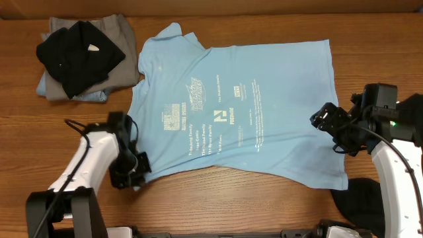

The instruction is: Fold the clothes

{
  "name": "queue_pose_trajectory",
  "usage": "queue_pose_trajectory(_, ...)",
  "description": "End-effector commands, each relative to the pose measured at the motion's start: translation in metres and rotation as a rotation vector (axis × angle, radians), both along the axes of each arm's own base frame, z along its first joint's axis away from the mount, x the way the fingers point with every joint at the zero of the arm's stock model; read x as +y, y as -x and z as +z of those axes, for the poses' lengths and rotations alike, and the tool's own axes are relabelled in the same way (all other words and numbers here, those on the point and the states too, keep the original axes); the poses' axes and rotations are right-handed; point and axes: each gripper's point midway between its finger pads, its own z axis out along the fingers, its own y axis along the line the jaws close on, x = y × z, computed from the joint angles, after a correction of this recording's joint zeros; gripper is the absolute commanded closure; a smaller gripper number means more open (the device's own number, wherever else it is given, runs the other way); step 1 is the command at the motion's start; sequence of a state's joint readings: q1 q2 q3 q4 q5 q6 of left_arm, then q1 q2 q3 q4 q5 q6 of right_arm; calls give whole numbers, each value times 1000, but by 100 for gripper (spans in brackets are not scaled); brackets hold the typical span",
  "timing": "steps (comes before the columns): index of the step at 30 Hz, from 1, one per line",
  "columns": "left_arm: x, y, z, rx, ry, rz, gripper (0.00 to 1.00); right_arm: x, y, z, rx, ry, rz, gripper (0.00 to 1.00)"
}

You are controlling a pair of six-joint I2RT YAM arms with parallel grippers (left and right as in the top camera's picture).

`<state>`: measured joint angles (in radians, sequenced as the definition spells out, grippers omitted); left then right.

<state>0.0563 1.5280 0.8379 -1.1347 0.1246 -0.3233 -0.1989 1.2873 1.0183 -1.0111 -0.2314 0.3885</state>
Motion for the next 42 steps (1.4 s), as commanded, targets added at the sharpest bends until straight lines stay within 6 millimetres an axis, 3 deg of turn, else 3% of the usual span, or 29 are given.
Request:
queue_pose_trajectory(1,21,-36,32,-92,-65,40,96,-6,5,-16,58,9,-26,7)
queue_pose_trajectory(7,23,-48,70,-108,-64,41,96,-2,16,-44,170,-23,-29,7)
queue_pose_trajectory(12,29,-48,86,-106,-92,18,96,-2,16,-50,193,-28,-31,7)
queue_pose_trajectory(26,31,-37,90,-63,-109,-50,96,-3,13,-50,182,-25,-31,7)
queue_pose_trajectory(28,31,-51,88,-121,-115,-50,96,-3,11,-49,173,-24,-31,7)
queue_pose_trajectory(33,25,-141,91,-486,-87,-90,96,-5,3,-48,137,-17,-32,7)
queue_pose_trajectory(35,21,-166,93,-579,-96,-115,96,-5,1,-47,130,-16,-32,7)
queue_pose_trajectory(37,15,-181,91,-621,-94,-132,87,-5,1,-47,131,-16,-31,7)
queue_pose_trajectory(38,11,-185,88,-626,-89,-142,77,-5,1,-47,131,-16,-32,7)
queue_pose_trajectory(40,3,-187,77,-603,-83,-176,48,-5,2,-47,134,-16,-31,7)
queue_pose_trajectory(42,-3,-178,65,-541,-72,-231,40,-5,3,-48,140,-17,-31,7)
